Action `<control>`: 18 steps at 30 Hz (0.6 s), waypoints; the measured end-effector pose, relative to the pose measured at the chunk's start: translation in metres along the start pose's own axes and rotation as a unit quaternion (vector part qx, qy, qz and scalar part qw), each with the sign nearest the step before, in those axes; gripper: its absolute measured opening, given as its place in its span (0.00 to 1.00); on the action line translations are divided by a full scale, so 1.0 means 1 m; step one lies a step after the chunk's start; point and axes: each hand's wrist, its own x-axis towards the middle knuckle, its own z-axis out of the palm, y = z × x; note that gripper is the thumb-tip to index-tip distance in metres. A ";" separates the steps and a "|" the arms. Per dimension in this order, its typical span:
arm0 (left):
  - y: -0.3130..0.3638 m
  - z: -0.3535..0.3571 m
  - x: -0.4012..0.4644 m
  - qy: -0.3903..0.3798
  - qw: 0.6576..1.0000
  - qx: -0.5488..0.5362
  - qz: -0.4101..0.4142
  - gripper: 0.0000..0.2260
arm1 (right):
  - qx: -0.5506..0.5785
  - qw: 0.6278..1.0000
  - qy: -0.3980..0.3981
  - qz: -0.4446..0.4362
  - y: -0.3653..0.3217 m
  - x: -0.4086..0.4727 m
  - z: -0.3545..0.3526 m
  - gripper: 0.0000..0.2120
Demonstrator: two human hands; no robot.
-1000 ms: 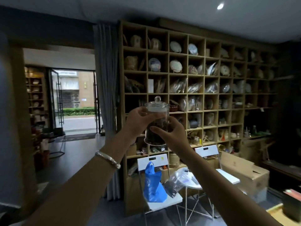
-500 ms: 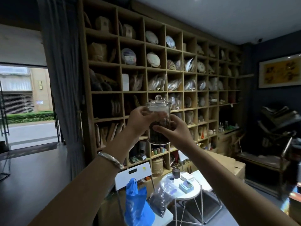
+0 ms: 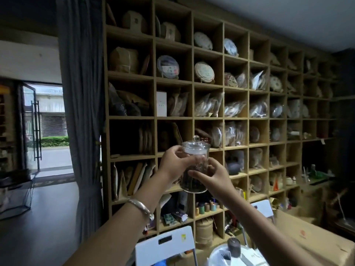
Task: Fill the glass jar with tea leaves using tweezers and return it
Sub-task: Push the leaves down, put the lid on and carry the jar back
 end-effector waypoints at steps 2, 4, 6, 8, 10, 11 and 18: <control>-0.025 0.005 0.033 0.001 1.000 0.012 -0.001 0.28 | 0.009 1.000 -0.005 0.008 0.031 0.027 0.001 0.26; -0.049 0.008 0.068 0.005 1.000 0.024 -0.001 0.29 | -0.001 1.000 -0.001 0.010 0.060 0.058 0.002 0.28; -0.071 0.009 0.106 0.007 1.000 0.029 0.006 0.28 | -0.014 1.000 -0.001 0.004 0.090 0.093 0.004 0.30; -0.091 0.010 0.147 0.003 0.999 0.030 0.011 0.30 | -0.025 1.000 0.003 0.004 0.118 0.129 0.004 0.31; -0.108 0.009 0.190 0.013 0.999 0.028 0.012 0.34 | -0.028 0.999 0.005 0.013 0.141 0.168 0.003 0.31; -0.116 0.008 0.211 0.018 0.999 0.027 0.012 0.36 | -0.029 0.999 0.002 0.016 0.151 0.188 0.003 0.31; -0.158 -0.005 0.334 0.070 0.997 0.002 -0.020 0.36 | -0.014 1.000 -0.021 0.009 0.213 0.314 0.021 0.25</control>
